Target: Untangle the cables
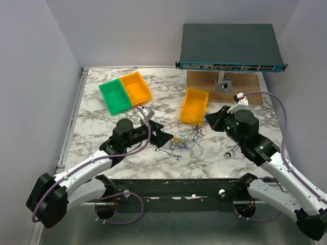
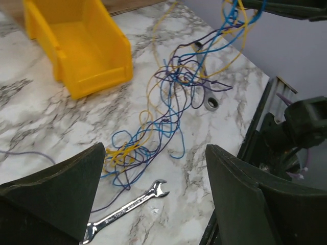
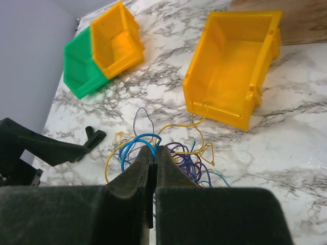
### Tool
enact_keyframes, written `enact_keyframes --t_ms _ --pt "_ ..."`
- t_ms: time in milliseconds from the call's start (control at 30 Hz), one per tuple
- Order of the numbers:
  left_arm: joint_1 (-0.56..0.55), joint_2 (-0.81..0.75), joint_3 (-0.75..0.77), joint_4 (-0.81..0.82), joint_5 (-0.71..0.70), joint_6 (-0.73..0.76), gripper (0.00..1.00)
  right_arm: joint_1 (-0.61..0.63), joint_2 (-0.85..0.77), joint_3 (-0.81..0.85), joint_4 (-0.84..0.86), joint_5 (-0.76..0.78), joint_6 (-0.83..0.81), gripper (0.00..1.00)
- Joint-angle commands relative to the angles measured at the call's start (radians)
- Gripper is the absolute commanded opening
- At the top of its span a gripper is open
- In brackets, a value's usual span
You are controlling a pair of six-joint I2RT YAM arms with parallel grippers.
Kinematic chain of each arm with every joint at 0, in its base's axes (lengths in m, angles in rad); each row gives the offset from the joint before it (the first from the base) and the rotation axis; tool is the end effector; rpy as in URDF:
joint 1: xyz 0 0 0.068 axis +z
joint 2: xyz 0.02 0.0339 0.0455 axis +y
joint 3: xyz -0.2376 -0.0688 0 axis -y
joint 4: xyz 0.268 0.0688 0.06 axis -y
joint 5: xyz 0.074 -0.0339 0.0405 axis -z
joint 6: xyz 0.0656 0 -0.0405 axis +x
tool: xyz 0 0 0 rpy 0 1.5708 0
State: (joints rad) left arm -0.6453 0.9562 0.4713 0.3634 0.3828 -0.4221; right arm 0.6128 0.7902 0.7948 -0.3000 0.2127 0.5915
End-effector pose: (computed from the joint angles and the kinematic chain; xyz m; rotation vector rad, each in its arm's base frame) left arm 0.2105 -0.1891 0.2194 0.5037 1.7419 -1.1031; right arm 0.2147 0.1340 0.3033 0.1302 1.9037 0.6310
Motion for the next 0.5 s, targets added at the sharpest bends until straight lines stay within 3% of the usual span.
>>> enact_keyframes --t_ms 0,167,367,467 --pt "-0.079 0.107 0.100 0.144 0.115 0.057 0.77 -0.004 0.021 0.050 0.013 -0.149 0.001 0.01" --pt "-0.148 0.231 0.205 0.131 0.072 0.072 0.70 -0.004 0.011 0.055 0.009 -0.174 0.007 0.01" --pt "-0.153 0.301 0.283 0.132 0.016 0.028 0.50 -0.004 0.002 0.035 0.007 -0.190 0.008 0.01" --pt "-0.154 0.337 0.344 0.093 0.022 0.024 0.48 -0.004 0.006 0.032 0.006 -0.199 0.007 0.01"
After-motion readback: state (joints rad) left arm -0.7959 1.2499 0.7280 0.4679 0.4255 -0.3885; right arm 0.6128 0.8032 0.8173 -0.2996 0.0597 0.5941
